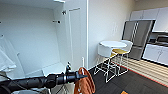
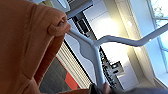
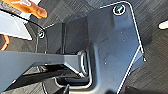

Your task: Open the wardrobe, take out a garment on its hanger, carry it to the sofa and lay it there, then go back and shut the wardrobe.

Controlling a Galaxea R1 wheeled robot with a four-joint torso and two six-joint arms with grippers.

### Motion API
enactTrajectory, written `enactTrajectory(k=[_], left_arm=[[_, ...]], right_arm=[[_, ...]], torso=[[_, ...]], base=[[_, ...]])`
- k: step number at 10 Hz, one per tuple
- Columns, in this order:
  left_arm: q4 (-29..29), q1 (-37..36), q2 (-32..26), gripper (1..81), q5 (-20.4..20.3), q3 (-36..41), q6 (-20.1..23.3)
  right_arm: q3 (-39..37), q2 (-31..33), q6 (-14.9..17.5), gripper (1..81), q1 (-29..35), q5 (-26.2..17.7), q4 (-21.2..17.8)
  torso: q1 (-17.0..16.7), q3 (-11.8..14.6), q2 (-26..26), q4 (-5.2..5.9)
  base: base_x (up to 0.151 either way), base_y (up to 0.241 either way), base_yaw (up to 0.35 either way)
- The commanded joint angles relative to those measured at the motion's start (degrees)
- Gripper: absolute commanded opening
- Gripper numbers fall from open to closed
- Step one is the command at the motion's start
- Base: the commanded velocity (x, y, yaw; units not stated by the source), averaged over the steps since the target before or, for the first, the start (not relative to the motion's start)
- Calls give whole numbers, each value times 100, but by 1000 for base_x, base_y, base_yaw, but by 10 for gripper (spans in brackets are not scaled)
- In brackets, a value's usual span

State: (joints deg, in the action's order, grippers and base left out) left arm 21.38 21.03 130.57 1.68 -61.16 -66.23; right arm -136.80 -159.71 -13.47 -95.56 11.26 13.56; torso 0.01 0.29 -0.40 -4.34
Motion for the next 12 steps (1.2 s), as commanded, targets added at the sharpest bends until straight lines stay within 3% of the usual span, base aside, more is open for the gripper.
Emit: enactTrajectory(k=[1,10,11,12], left_arm=[[252,-991,-14,10,-460,227,67],[288,-973,48,10,-379,245,67],[288,-973,57,10,-379,253,67],[288,-973,57,10,-388,253,67]], right_arm=[[-38,16,2,811,182,-239,-37],[-161,-99,-33,811,191,-230,-20],[-161,-99,-33,811,173,-195,-11],[-161,-90,-33,811,182,-142,-28]], torso=[[0,0,0,0],[-1,0,-2,0],[-1,-512,-2,0],[5,-572,2,0]], base=[[0,0,-334],[0,0,-335],[0,0,-336],[0,0,-336]])
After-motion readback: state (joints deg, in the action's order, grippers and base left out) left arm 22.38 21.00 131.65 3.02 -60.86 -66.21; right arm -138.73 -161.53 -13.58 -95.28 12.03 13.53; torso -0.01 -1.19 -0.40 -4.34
